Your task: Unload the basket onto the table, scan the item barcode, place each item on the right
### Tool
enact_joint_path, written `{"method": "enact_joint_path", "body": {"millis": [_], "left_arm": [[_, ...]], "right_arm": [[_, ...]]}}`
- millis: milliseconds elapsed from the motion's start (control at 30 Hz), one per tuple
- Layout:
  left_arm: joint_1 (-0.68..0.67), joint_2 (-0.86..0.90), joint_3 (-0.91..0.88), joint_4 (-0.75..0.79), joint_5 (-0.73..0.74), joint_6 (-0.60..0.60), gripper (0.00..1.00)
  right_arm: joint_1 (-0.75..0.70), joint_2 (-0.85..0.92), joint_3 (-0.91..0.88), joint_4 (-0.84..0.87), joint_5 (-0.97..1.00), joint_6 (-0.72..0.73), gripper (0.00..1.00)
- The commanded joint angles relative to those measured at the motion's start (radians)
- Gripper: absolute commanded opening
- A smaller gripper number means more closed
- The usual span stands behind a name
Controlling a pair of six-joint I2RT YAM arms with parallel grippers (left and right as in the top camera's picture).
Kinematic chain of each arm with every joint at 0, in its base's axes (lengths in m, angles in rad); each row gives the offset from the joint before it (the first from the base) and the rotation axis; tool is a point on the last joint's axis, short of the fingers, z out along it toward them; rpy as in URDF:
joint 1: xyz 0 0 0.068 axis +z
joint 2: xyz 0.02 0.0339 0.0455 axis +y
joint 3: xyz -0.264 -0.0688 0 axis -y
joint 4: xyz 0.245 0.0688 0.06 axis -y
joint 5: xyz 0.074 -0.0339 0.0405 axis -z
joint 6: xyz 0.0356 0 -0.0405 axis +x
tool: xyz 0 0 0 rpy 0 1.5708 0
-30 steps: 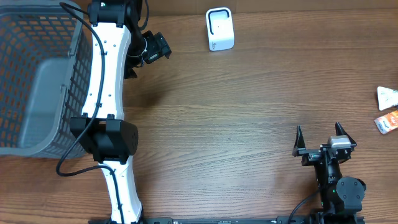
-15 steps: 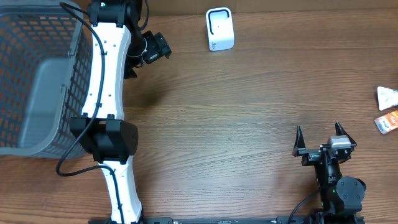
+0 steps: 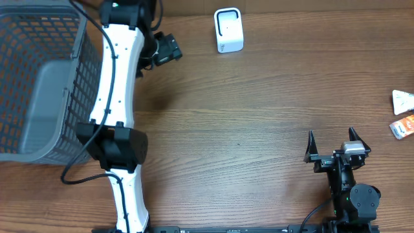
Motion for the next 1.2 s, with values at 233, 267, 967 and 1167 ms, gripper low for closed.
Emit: {"method": "enact_joint_path", "body": {"millis": [233, 267, 967, 1167], "left_arm": [[-0.087, -0.468, -0.394, 0.419, -0.063, 0.28, 1.0], [-0.087, -0.504, -0.452, 0.465, -0.063, 0.28, 1.0], [0.129, -1.648, -1.65, 1.001, 0.032, 0.487, 1.0], [0.143, -1.832, -1.851, 1.032, 0.022, 0.515, 1.0]], "right_arm": [[0.005, -0.011, -0.01, 0.006, 0.002, 0.003, 1.0], [0.005, -0.011, -0.01, 0.006, 0.002, 0.003, 1.0], [0.005, -0.011, -0.01, 0.006, 0.002, 0.003, 1.0], [0.005, -0.011, -0.01, 0.006, 0.002, 0.003, 1.0]]}}
